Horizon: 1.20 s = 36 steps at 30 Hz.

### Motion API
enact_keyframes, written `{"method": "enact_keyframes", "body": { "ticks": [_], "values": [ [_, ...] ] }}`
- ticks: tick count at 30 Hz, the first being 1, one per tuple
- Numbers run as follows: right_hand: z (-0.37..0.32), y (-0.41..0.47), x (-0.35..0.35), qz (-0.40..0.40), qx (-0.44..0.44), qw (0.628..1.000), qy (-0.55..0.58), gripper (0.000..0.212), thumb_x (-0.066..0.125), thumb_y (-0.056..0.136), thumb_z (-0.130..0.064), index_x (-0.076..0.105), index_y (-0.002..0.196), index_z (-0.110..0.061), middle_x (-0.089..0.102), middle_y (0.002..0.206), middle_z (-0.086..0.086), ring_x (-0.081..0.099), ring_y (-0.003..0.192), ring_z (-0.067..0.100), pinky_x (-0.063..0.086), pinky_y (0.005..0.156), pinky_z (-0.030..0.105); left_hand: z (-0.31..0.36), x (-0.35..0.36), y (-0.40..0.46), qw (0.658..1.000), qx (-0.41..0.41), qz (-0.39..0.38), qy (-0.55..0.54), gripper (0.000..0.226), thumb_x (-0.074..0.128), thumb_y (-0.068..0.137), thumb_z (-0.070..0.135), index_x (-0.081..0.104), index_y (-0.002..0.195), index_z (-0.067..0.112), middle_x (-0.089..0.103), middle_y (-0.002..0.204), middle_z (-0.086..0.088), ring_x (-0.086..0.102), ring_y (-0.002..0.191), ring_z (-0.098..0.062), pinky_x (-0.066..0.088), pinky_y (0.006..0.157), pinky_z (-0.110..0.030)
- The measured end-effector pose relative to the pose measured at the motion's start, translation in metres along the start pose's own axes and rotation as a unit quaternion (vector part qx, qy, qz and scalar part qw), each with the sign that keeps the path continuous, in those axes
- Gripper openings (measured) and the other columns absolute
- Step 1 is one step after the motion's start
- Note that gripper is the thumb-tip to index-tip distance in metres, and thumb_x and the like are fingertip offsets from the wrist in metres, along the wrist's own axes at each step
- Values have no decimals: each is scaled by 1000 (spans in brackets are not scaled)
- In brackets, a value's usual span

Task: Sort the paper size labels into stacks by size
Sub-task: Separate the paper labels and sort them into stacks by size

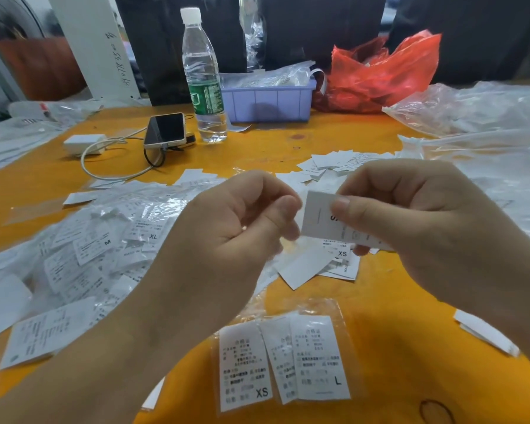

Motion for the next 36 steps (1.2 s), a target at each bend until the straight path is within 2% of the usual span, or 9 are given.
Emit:
{"method": "enact_keyframes", "body": {
  "ticks": [3,5,8,13,18,21,26,31,36],
  "values": [
    [-1,1,-5,11,16,999,49,15,79,70,-34,69,71,-21,71,69,-8,64,63,5,48,54,15,-4,-2,2,999,-22,4,-40,16,53,87,31,69,84,29,72,73,10,65,60,-9,54,57,-19],
    [-1,1,-1,-14,29,994,109,18,85,65,-27,70,66,-17,71,67,-2,65,62,7,48,52,14,-6,-2,3,997,-37,5,-65,17,55,85,31,71,83,27,72,71,7,64,58,-10,55,57,-21],
    [2,1,7,-55,49,980,184,6,74,66,-18,71,66,-12,70,67,4,67,64,12,49,52,18,-9,2,3,992,-63,-10,-107,18,56,82,33,72,84,27,73,71,2,66,60,-14,55,57,-20],
    [5,-1,12,-93,53,978,176,11,70,69,-19,69,70,-8,71,70,5,67,68,13,51,56,20,-13,4,4,977,-115,-31,-179,11,71,81,33,73,76,23,73,72,-5,69,75,-31,53,55,-21],
    [3,-1,16,-128,48,975,176,4,71,70,-19,71,68,-15,68,66,3,61,62,14,49,51,23,-13,6,4,961,-149,-47,-228,20,65,64,38,74,74,23,71,67,-4,73,72,-25,55,54,-22],
    [2,-2,19,-128,47,971,196,3,72,68,-14,72,65,-13,67,63,2,62,61,11,46,52,16,-11,6,4,972,-124,-40,-197,17,70,79,37,74,77,21,68,66,1,72,69,-17,56,58,-23],
    [-1,-1,15,-94,30,972,212,8,73,66,-10,71,63,-16,68,61,1,65,60,11,47,47,19,-12,11,3,966,-136,-82,-206,21,57,79,40,74,76,26,70,77,-6,70,82,-29,54,59,-24],
    [-2,-1,12,-72,23,970,231,16,80,64,-1,69,64,-12,69,62,5,69,64,15,47,47,18,-16,16,0,919,-210,-159,-293,23,70,67,36,77,82,20,68,76,-8,62,63,-16,52,55,-23],
    [-2,-2,13,-74,14,968,241,9,73,66,-5,71,66,-14,68,63,3,66,61,13,46,47,17,-19,18,-5,855,-257,-213,-397,15,71,73,27,74,84,17,58,97,-15,53,80,-19,54,58,-26]
  ]
}}
Point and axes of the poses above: each hand's wrist, its own y-axis towards the middle knuckle, its own x-axis out of the palm, z = x × y, the point moved 5 cm from there along y, towards the middle knuckle
